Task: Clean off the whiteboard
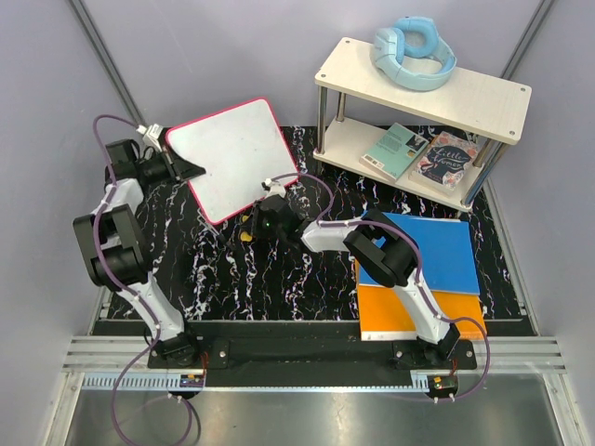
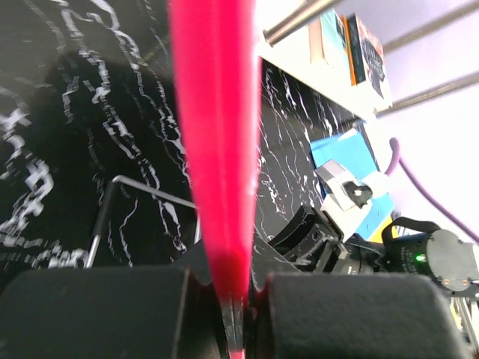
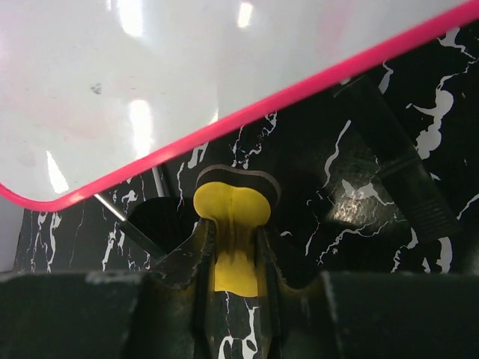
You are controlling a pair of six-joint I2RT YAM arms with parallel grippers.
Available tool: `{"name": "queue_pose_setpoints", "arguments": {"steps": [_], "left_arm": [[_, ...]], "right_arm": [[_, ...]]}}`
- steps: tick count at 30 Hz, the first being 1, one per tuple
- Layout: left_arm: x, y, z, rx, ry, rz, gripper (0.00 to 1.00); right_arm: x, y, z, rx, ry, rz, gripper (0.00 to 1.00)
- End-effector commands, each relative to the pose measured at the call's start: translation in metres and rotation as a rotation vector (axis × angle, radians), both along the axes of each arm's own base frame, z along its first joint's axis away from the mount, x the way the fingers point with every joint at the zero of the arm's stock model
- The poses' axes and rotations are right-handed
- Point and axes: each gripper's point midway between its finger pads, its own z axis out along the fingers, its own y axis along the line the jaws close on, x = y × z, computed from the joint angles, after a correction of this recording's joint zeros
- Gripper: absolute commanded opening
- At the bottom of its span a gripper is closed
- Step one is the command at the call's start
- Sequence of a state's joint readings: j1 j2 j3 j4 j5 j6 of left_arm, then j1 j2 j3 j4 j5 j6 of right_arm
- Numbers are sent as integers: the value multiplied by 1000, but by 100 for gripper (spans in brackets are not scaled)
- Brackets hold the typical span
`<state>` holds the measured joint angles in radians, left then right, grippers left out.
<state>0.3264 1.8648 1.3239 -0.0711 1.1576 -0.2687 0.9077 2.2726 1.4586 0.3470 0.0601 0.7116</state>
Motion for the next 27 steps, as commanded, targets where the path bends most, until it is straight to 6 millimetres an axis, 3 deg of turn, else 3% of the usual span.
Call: {"name": "queue_pose_setpoints", "arguments": {"steps": [1,6,18,27], "left_arm": [[-9,18,62,42,-212,22,0],[-34,28,68,46,-234,36,0],[-87,52,58,145,-243,80,0],[-114,45,20,113,-178,-19,0]], "right_arm": [[-10,-10,-11,-45,33,3,0],[-13,-13,-14,-48,44,1,0],[-15,-15,-13,-48,49,1,0],[-19,-21,-16,-53,65,-8,0]]}}
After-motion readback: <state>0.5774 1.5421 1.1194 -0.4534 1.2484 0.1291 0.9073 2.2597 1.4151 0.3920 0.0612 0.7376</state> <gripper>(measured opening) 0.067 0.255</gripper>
